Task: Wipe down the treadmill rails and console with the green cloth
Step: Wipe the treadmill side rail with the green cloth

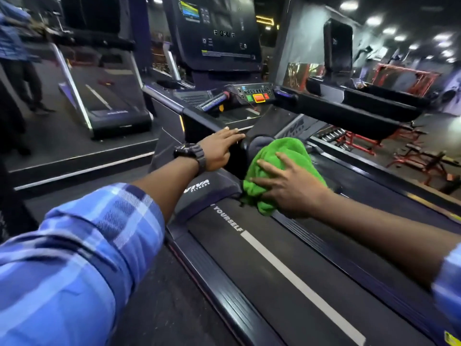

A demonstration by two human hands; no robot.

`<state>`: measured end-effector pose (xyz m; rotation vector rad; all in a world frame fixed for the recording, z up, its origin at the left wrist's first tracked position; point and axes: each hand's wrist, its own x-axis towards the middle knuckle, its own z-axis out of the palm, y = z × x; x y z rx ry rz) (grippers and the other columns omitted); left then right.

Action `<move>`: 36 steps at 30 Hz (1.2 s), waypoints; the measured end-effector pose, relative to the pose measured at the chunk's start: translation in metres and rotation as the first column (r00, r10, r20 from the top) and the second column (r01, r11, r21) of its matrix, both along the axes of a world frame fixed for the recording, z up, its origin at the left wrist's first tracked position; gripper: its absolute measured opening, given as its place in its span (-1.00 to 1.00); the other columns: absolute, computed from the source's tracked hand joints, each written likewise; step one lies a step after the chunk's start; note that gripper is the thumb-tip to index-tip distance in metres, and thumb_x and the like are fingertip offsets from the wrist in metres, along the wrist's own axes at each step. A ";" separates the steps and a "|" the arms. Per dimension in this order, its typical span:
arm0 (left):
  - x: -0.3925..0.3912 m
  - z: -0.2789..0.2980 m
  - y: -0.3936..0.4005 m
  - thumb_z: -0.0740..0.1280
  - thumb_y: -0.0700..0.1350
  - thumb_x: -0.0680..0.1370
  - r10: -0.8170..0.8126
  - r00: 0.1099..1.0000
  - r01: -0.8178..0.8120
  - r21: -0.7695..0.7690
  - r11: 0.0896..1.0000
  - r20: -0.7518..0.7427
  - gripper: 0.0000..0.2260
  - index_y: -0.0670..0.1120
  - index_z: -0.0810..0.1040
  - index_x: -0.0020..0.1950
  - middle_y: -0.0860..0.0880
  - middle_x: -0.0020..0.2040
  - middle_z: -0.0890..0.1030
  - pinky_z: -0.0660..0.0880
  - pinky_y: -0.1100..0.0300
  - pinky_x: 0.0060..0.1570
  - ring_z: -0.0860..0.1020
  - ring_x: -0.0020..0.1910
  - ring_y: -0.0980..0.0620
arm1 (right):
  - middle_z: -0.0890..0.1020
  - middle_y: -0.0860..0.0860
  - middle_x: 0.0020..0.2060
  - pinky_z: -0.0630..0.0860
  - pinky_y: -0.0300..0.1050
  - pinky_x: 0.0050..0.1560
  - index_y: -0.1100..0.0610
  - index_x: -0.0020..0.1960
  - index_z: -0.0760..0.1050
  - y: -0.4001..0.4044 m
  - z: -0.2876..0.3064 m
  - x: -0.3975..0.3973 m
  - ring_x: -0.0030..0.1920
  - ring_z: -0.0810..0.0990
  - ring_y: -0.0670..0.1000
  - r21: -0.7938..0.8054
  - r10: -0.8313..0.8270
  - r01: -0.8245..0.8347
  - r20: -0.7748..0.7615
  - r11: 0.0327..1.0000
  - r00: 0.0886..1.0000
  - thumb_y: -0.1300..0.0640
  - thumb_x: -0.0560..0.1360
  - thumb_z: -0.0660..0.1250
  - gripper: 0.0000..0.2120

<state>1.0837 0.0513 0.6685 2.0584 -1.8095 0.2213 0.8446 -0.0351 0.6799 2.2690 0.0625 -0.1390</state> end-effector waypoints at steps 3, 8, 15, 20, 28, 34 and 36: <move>0.010 -0.001 -0.001 0.18 -0.34 0.39 0.048 0.999 -0.048 -0.020 0.999 -0.001 -0.34 -0.09 0.20 0.49 -0.25 0.50 0.19 0.01 0.10 0.50 0.13 0.50 -0.18 | 0.33 -0.17 0.49 0.35 0.31 0.28 -0.29 0.29 0.48 -0.016 0.020 -0.008 0.48 0.29 0.20 0.143 -0.026 0.010 0.112 0.990 0.993 -0.30 0.36 0.29 -0.51; 0.029 -0.003 -0.008 0.21 -0.31 0.38 0.091 0.995 -0.091 -0.021 0.996 0.030 -0.36 -0.17 0.21 0.48 -0.17 0.49 0.25 0.12 0.04 0.48 0.16 0.50 -0.15 | -0.04 -0.01 0.60 0.49 0.26 0.11 -0.35 0.47 0.14 0.002 0.009 0.072 0.38 0.28 0.28 0.237 -0.256 0.188 0.298 0.953 0.919 -0.25 0.46 0.26 -0.38; 0.056 0.002 -0.006 0.22 -0.32 0.29 0.097 0.992 -0.098 0.015 0.995 0.083 -0.28 -0.11 0.24 0.48 -0.17 0.47 0.28 0.04 0.09 0.50 0.21 0.47 -0.17 | 0.13 -0.07 0.58 0.18 0.47 0.31 -0.21 0.46 0.31 0.000 -0.004 0.085 0.54 -0.04 0.39 -0.066 -0.012 0.013 0.024 0.998 1.000 -0.11 0.60 0.15 -0.58; 0.081 0.001 -0.010 0.24 -0.20 0.33 0.072 0.982 -0.065 -0.045 0.997 0.177 -0.36 -0.12 0.30 0.44 -0.20 0.41 0.36 0.16 0.04 0.46 0.31 0.41 -0.20 | 0.36 -0.19 0.46 0.43 0.31 0.21 -0.26 0.30 0.45 -0.023 0.024 0.070 0.50 0.22 0.24 0.241 0.008 -0.023 0.064 0.970 0.998 -0.19 0.39 0.23 -0.53; 0.137 -0.009 -0.021 0.04 -0.01 0.38 0.057 0.977 -0.043 -0.074 0.996 0.204 -0.40 -0.23 0.37 0.37 -0.24 0.33 0.45 0.31 -0.07 0.36 0.41 0.33 -0.22 | 0.00 0.01 0.60 0.30 0.39 0.27 -0.24 0.48 0.24 0.011 -0.004 0.185 0.50 0.10 0.37 0.159 -0.240 0.202 0.283 0.966 0.928 -0.10 0.60 0.08 -0.55; 0.148 -0.010 -0.013 0.01 -0.05 0.38 -0.011 0.984 0.038 -0.147 0.988 0.180 -0.38 -0.21 0.33 0.41 -0.20 0.39 0.41 0.15 0.11 0.46 0.35 0.38 -0.14 | 0.38 -0.15 0.47 0.28 0.39 0.35 -0.25 0.24 0.53 -0.010 0.008 0.134 0.55 0.18 0.23 0.087 -0.005 0.002 0.033 0.996 0.999 -0.12 0.44 0.15 -0.59; 0.154 -0.007 -0.010 0.05 -0.10 0.40 -0.020 0.990 0.043 -0.164 0.986 0.141 -0.42 -0.17 0.33 0.43 -0.15 0.41 0.40 0.12 0.18 0.43 0.33 0.40 -0.10 | 0.34 -0.13 0.49 0.47 0.26 0.22 -0.28 0.27 0.49 -0.016 0.019 0.133 0.45 0.34 0.24 0.204 -0.095 0.066 0.131 0.977 0.987 -0.16 0.36 0.18 -0.52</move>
